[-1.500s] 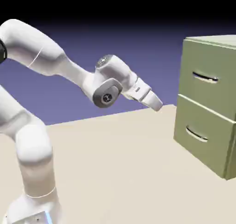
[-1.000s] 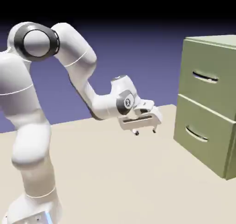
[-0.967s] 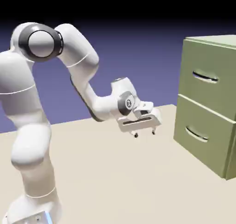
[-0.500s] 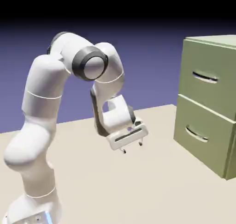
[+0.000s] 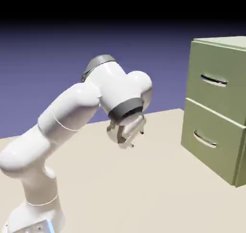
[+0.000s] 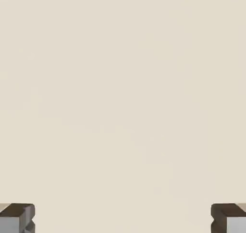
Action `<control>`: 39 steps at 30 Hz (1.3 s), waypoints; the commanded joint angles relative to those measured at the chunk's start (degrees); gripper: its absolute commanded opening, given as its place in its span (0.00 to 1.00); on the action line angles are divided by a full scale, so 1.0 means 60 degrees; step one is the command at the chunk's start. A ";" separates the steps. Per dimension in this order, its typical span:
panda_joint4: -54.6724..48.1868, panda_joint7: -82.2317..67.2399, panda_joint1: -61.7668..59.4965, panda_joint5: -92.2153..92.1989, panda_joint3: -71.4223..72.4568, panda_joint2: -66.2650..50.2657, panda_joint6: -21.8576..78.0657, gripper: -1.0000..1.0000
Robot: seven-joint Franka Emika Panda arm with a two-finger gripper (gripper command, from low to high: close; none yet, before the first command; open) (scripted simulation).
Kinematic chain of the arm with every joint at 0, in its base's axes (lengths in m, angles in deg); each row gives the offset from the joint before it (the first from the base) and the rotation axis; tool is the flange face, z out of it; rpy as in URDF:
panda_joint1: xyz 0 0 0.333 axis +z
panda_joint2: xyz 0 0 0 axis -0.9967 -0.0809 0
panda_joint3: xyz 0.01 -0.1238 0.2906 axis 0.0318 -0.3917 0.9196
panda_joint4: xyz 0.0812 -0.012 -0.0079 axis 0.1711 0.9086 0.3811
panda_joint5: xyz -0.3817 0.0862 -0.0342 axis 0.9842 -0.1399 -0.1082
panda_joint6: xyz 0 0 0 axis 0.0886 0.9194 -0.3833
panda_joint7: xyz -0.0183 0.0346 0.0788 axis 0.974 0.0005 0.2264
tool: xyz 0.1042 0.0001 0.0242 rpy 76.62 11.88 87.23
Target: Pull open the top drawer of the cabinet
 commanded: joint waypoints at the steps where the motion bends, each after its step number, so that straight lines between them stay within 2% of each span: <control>1: -0.0115 -0.0023 -0.0163 0.0416 0.0255 -0.0302 0.0117 0.50; 20: -0.2290 -0.0460 -0.3261 0.8306 0.5095 -0.6028 0.2333 0.50; 22: -0.2314 -0.0465 -0.3295 0.8392 0.5147 -0.6090 0.2357 0.50; 28: -0.4297 -0.0674 -0.2124 0.8478 0.4976 -0.6064 0.1541 0.50; 29: -0.4298 -0.0674 -0.2124 0.8478 0.4976 -0.6064 0.1541 0.00; 39: -0.1184 -0.0830 -0.3844 0.8437 0.5406 -0.6652 0.2922 0.00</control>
